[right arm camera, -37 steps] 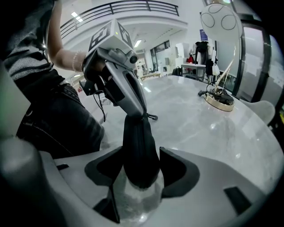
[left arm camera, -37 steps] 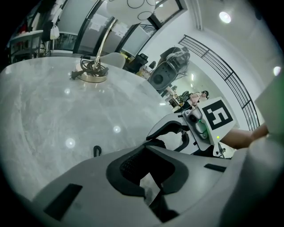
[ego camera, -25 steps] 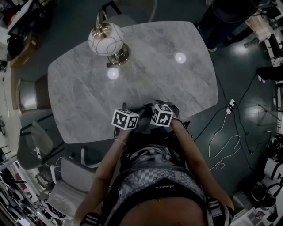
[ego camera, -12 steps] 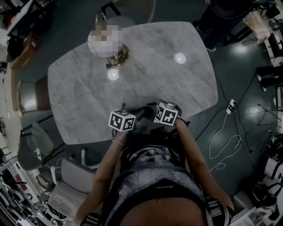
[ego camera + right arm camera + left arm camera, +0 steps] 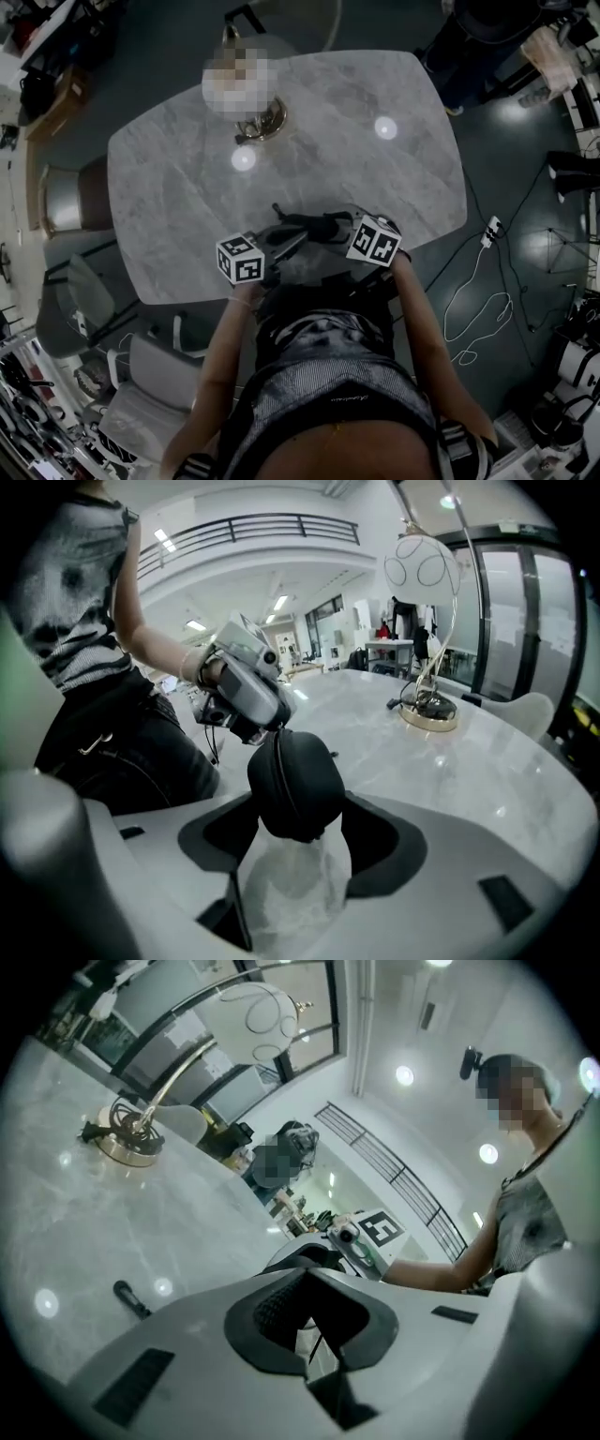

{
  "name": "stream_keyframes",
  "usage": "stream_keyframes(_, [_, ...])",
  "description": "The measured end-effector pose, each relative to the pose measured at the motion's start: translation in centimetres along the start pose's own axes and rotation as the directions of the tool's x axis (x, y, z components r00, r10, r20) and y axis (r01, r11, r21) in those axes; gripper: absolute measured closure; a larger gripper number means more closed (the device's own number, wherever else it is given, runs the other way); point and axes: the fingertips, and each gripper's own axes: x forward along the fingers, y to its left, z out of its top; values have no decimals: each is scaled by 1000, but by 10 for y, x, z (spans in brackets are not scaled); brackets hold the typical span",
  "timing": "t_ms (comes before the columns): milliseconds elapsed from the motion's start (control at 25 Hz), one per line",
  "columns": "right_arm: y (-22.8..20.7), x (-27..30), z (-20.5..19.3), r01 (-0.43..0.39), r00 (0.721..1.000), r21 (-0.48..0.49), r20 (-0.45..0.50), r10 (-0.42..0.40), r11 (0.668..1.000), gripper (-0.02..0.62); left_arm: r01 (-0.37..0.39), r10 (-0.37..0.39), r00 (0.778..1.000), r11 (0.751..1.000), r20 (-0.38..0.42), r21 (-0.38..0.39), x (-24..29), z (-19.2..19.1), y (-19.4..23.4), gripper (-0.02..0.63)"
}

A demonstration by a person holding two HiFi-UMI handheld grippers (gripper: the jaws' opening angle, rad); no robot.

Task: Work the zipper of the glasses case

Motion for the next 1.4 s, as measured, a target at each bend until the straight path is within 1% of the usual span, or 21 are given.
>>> stream_keyframes(120, [-2, -6, 15, 50, 999, -42, 6, -50, 998, 285, 22, -17, 996, 998, 90, -55, -13, 2, 7, 598])
stream_keyframes(240, [0, -1, 33, 65, 998, -81, -15, -66, 995, 285, 4, 7, 991, 996, 135, -86, -32, 4, 13, 598])
stream_keyframes(320, [2, 7, 46, 53, 998, -112, -16, -56, 992, 285, -12, 28, 989, 994, 146, -106, -46, 4, 19, 598])
stream_keyframes(480, [11, 32, 67, 16, 1000, -192, -8, -18, 981, 285, -39, 58, 988, 991, 141, -132, -72, 0, 30, 598])
stream_keyframes(640, [14, 50, 85, 36, 999, -237, 42, -26, 971, 285, -93, 113, 984, 985, 137, -144, -92, -2, 42, 598])
stream_keyframes(760, [15, 58, 92, 48, 998, -256, 59, -34, 965, 285, -100, 126, 981, 980, 146, -174, -103, -4, 48, 598])
stream_keyframes(880, [18, 65, 98, 49, 998, -265, 53, -36, 963, 285, -52, 101, 975, 969, 196, -240, -113, -5, 50, 600])
stream_keyframes(960, [19, 68, 100, 50, 998, -267, 47, -39, 962, 285, -40, 97, 972, 964, 212, -262, -117, -5, 51, 599])
stream_keyframes(1080, [18, 71, 101, 49, 998, -262, 43, -39, 964, 285, -36, 101, 969, 960, 225, -277, -122, -1, 50, 600])
stream_keyframes(1240, [17, 75, 105, 41, 999, -255, 33, -34, 966, 285, -8, 83, 964, 959, 252, -284, -128, 9, 42, 600])
stream_keyframes(1320, [18, 76, 106, 40, 999, -256, 30, -34, 966, 285, -20, 88, 966, 962, 243, -271, -129, 13, 38, 600])
stream_keyframes(1400, [18, 77, 106, 42, 999, -258, 28, -36, 965, 285, -48, 106, 970, 966, 221, -254, -127, 17, 34, 600])
